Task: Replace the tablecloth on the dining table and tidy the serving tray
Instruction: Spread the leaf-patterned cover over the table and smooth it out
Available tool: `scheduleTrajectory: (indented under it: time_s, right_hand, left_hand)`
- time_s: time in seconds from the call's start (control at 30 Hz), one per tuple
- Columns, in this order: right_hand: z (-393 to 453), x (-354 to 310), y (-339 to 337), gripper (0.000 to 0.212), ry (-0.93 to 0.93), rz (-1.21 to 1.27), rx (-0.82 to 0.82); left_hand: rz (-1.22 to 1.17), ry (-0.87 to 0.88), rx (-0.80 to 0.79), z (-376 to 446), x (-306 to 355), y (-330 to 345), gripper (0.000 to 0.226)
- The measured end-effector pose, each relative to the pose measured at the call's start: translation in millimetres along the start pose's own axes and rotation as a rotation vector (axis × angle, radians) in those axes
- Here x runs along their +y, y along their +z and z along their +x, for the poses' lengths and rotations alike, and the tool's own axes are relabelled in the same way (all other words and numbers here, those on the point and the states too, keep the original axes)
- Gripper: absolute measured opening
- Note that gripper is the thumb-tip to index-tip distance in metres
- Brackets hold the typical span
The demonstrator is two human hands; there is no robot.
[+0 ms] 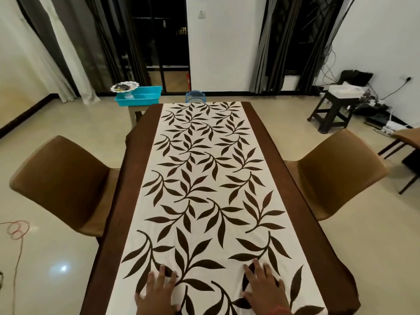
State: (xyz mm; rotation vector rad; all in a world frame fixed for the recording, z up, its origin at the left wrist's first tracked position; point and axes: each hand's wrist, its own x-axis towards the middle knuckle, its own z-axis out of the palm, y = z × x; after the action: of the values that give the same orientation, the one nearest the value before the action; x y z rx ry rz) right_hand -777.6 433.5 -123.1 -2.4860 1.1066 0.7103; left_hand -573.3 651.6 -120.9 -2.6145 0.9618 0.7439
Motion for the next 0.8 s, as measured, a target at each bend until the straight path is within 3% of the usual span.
scheduleTrajectory:
  time_s: [0.2,0.37,0.6,0.8]
  right_hand:
    - [0,-4,-5,0.075,-0.029,-0.004,-0.011]
    - [2,-13,-6,0.070,-0.116,-0.069,0.028]
    - [15,-62,-4,0.070,-0.322,-0.151,0.059]
    - [4,-142,3,0.071,-0.502,-0.228,0.031]
  left_hand:
    - [-0.055,0.033,-0.081,1,-3,1,0.096]
    - [-0.100,0.010,-0.009,-13,-3,13,0.087]
    - [-0.198,-0.190,0.041,-58,-28,22,0.076]
    - [-0.313,-0.345,0.063,-95,-77,36,0.076]
